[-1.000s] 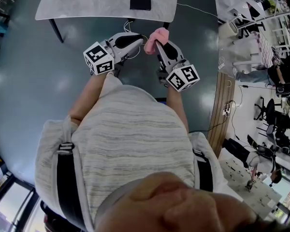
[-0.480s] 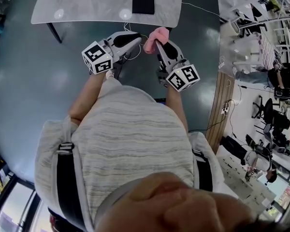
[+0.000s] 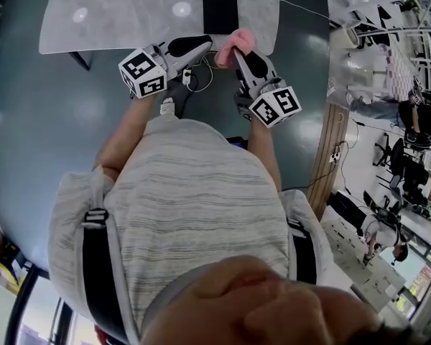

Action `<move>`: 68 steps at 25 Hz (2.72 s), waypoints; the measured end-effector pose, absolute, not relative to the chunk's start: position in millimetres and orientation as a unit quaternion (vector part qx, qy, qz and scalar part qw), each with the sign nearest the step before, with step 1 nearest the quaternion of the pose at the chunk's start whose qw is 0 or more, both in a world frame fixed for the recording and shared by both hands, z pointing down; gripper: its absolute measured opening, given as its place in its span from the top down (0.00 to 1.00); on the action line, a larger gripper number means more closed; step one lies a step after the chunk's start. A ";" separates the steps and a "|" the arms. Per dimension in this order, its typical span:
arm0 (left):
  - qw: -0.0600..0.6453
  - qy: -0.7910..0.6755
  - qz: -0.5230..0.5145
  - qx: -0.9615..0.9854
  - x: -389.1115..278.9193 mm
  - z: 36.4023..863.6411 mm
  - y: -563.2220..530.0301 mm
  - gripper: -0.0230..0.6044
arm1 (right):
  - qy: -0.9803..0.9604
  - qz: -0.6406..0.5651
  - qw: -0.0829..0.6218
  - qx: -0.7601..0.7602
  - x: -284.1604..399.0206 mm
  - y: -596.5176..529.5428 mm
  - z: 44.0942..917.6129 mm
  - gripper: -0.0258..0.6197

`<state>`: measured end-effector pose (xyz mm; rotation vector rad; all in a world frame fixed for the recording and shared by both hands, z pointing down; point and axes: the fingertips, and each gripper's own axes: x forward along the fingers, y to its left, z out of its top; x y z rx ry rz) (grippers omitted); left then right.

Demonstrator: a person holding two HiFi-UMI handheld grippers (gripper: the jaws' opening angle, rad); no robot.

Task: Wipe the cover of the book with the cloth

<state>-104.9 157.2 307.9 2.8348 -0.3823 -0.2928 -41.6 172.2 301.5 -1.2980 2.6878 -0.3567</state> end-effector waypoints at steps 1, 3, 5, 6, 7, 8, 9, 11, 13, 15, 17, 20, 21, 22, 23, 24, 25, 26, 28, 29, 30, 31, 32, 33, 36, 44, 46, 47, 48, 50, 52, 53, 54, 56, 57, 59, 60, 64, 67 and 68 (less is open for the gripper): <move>0.132 -0.129 -0.101 0.978 -111.0 307.9 146.0 0.90 | 0.891 -0.117 0.068 -0.434 -46.3 161.8 301.6 0.86; 0.131 -0.123 -0.102 0.978 -120.5 308.9 125.0 0.90 | 0.888 -0.113 0.067 -0.440 -53.6 142.9 301.2 0.86; 0.133 -0.117 -0.102 0.979 -126.4 310.8 107.2 0.90 | 0.885 -0.112 0.065 -0.447 -57.6 127.3 302.1 0.86; 0.135 -0.116 -0.102 0.979 -127.8 312.5 99.1 0.90 | 0.883 -0.113 0.064 -0.450 -58.0 120.5 303.6 0.86; 0.137 -0.114 -0.101 0.979 -128.0 314.5 91.6 0.90 | 0.881 -0.115 0.062 -0.454 -57.2 114.2 305.7 0.86; 0.139 -0.111 -0.101 0.979 -127.0 316.6 84.8 0.90 | 0.880 -0.117 0.060 -0.457 -55.2 108.1 307.8 0.86; 0.141 -0.108 -0.100 0.979 -125.2 318.4 78.6 0.90 | 0.878 -0.118 0.058 -0.460 -52.4 101.9 309.6 0.86; 0.143 -0.104 -0.099 0.979 -118.9 320.5 67.7 0.90 | 0.876 -0.121 0.056 -0.464 -45.2 89.6 311.7 0.86; 0.145 -0.104 -0.099 0.979 -109.7 321.8 58.5 0.90 | 0.876 -0.121 0.051 -0.464 -35.6 79.2 313.7 0.86; 0.144 -0.110 -0.100 0.978 -99.4 321.4 47.8 0.90 | 0.878 -0.119 0.045 -0.461 -24.0 67.8 315.0 0.86; 0.142 -0.120 -0.102 0.977 -88.9 319.2 33.8 0.90 | 0.881 -0.114 0.036 -0.457 -10.3 52.0 315.1 0.86; 0.137 -0.139 -0.104 0.975 -73.3 314.7 10.0 0.90 | 0.889 -0.100 0.013 -0.447 8.9 22.8 310.1 0.86; 0.135 -0.146 -0.104 0.975 -67.8 313.5 1.8 0.90 | 0.892 -0.096 0.005 -0.442 15.2 11.9 308.9 0.86; 0.133 -0.153 -0.104 0.974 -62.3 312.9 -6.7 0.90 | 0.895 -0.092 -0.005 -0.436 21.7 0.5 309.1 0.86; 0.132 -0.162 -0.105 0.972 -56.7 313.3 -15.6 0.90 | 0.899 -0.088 -0.016 -0.429 28.3 -11.0 310.7 0.86; 0.132 -0.172 -0.106 0.970 -51.1 314.2 -24.6 0.90 | 0.903 -0.085 -0.028 -0.421 34.8 -22.2 313.4 0.86; 0.132 -0.184 -0.109 0.968 -45.5 315.3 -33.1 0.90 | 0.907 -0.083 -0.039 -0.411 41.4 -32.8 316.9 0.86; 0.132 -0.196 -0.111 0.965 -40.1 316.8 -40.5 0.90 | 0.911 -0.083 -0.049 -0.401 47.8 -42.6 321.4 0.86; 0.131 -0.219 -0.114 0.960 -29.8 320.9 -52.6 0.90 | 0.919 -0.088 -0.069 -0.379 59.2 -60.9 333.1 0.86; 0.130 -0.230 -0.113 0.958 -25.6 323.3 -58.0 0.90 | 0.922 -0.091 -0.078 -0.368 63.3 -69.7 339.5 0.86; 0.128 -0.240 -0.113 0.956 -22.1 325.9 -63.3 0.90 | 0.925 -0.093 -0.088 -0.357 66.1 -78.4 345.7 0.86; 0.127 -0.250 -0.112 0.954 -19.0 328.6 -68.5 0.90 | 0.928 -0.093 -0.098 -0.346 67.6 -86.7 352.1 0.86; 0.124 -0.258 -0.110 0.952 -16.2 331.6 -73.5 0.90 | 0.931 -0.092 -0.109 -0.336 68.2 -94.5 359.0 0.86; 0.122 -0.267 -0.109 0.950 -13.7 335.1 -78.6 0.90 | 0.934 -0.092 -0.119 -0.325 68.1 -101.9 366.4 0.86; 0.116 -0.293 -0.102 0.944 -9.4 348.8 -96.1 0.90 | 0.938 -0.085 -0.153 -0.298 64.2 -122.6 391.9 0.86; 0.134 -0.329 -0.084 0.931 -23.0 382.6 -129.9 0.90 | 0.926 -0.041 -0.275 -0.256 43.2 -165.7 468.6 0.86; 0.141 -0.331 -0.078 0.930 -27.1 393.2 -134.6 0.90 | 0.918 -0.034 -0.304 -0.251 39.3 -173.9 489.3 0.86; 0.146 -0.331 -0.076 0.929 -28.7 398.2 -136.7 0.90 | 0.915 -0.032 -0.317 -0.248 37.5 -176.8 499.6 0.86; 0.150 -0.331 -0.076 0.929 -29.8 402.3 -138.8 0.90 | 0.912 -0.032 -0.328 -0.244 35.5 -178.8 509.3 0.86; 0.159 -0.328 -0.077 0.928 -29.8 407.7 -142.8 0.90 | 0.907 -0.031 -0.348 -0.234 32.5 -181.7 527.5 0.86; 0.163 -0.324 -0.074 0.929 -26.2 413.5 -147.1 0.90 | 0.903 -0.032 -0.364 -0.227 32.3 -185.5 544.3 0.86; 0.165 -0.322 -0.071 0.930 -24.6 417.2 -148.5 0.90 | 0.901 -0.033 -0.371 -0.225 32.5 -187.3 552.4 0.86; 0.166 -0.321 -0.069 0.930 -23.6 420.6 -149.3 0.90 | 0.898 -0.035 -0.378 -0.224 32.6 -188.7 560.3 0.86; 0.171 -0.319 -0.065 0.930 -22.7 425.4 -149.8 0.90 | 0.890 -0.035 -0.396 -0.221 32.9 -190.3 573.7 0.86; 0.173 -0.318 -0.064 0.930 -22.3 426.9 -150.7 0.90 | 0.887 -0.033 -0.406 -0.218 33.3 -191.9 579.1 0.86; 0.175 -0.316 -0.062 0.930 -20.5 429.8 -154.5 0.90 | 0.880 -0.022 -0.424 -0.211 35.0 -199.5 589.0 0.86; 0.175 -0.315 -0.061 0.931 -19.5 431.4 -156.0 0.90 | 0.878 -0.014 -0.432 -0.207 35.7 -203.4 593.4 0.86; 0.181 -0.317 -0.058 0.929 -26.5 436.8 -148.6 0.90 | 0.867 0.027 -0.463 -0.180 27.8 -203.3 605.8 0.86; 0.188 -0.320 -0.055 0.927 -29.1 443.2 -148.8 0.90 | 0.854 0.052 -0.492 -0.160 28.9 -203.9 621.8 0.86; 0.189 -0.321 -0.055 0.926 -31.1 444.3 -149.0 0.90 | 0.851 0.054 -0.499 -0.157 28.9 -203.3 626.5 0.86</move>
